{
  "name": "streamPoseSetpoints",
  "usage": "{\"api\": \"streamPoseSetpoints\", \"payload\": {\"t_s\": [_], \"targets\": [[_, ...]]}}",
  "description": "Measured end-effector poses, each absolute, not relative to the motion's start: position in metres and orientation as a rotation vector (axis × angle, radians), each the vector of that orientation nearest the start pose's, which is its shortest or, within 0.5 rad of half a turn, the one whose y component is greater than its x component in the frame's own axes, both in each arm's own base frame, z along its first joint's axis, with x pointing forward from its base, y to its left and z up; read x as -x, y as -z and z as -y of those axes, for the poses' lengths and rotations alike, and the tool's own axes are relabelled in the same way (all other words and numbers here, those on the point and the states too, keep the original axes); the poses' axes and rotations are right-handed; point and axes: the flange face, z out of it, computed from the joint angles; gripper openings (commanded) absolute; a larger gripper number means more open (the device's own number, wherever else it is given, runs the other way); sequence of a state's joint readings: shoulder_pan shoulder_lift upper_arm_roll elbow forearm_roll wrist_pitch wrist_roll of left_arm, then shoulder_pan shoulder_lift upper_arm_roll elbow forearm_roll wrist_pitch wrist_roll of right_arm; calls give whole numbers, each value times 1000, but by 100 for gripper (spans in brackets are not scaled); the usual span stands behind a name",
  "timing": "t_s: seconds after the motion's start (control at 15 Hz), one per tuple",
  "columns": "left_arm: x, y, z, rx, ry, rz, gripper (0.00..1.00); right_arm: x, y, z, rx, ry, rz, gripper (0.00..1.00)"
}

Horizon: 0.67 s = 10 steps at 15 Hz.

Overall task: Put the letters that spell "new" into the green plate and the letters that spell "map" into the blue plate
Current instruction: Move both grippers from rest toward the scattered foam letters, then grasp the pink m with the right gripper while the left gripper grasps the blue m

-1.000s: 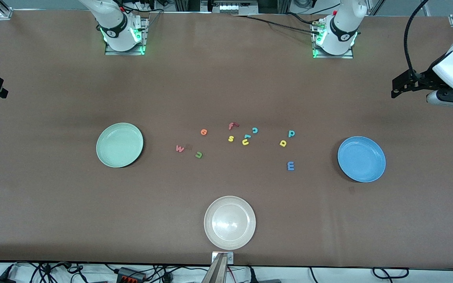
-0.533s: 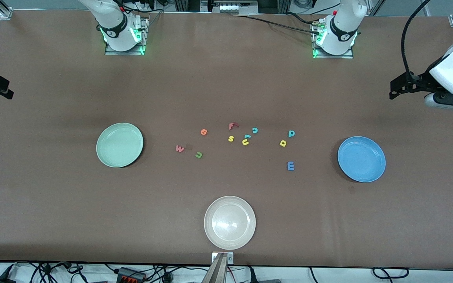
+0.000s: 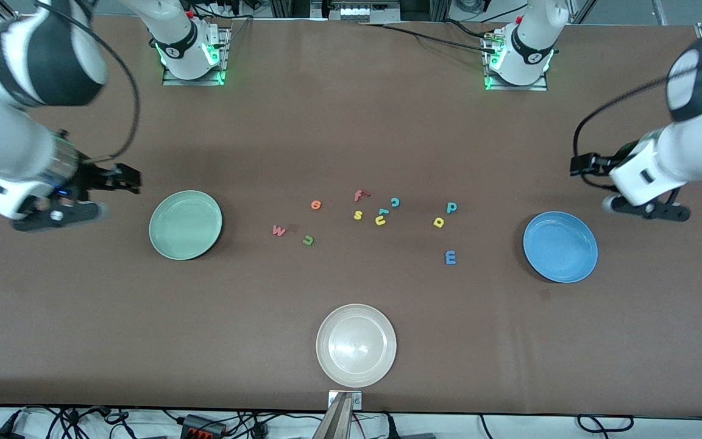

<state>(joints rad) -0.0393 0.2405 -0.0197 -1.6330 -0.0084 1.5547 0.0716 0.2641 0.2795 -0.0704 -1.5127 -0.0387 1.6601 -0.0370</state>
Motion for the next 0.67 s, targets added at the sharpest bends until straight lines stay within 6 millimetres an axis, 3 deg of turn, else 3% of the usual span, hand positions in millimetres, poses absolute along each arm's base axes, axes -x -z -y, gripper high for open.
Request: {"api": "streamPoseSetpoints", "payload": {"t_s": [0.2, 0.4, 0.53, 0.67], "targets": [[-626, -383, 54, 3115, -456, -195, 100, -625, -443, -186, 3203, -216, 326, 100], [-642, -339, 106, 3115, -357, -227, 100, -618, -386, -250, 3229, -230, 296, 100], [-644, -319, 148, 3114, -295, -292, 100, -611, -355, -278, 3230, -268, 385, 100], [-648, -297, 175, 3120, -216, -330, 100, -607, -332, -287, 3192, -331, 606, 100]]}}
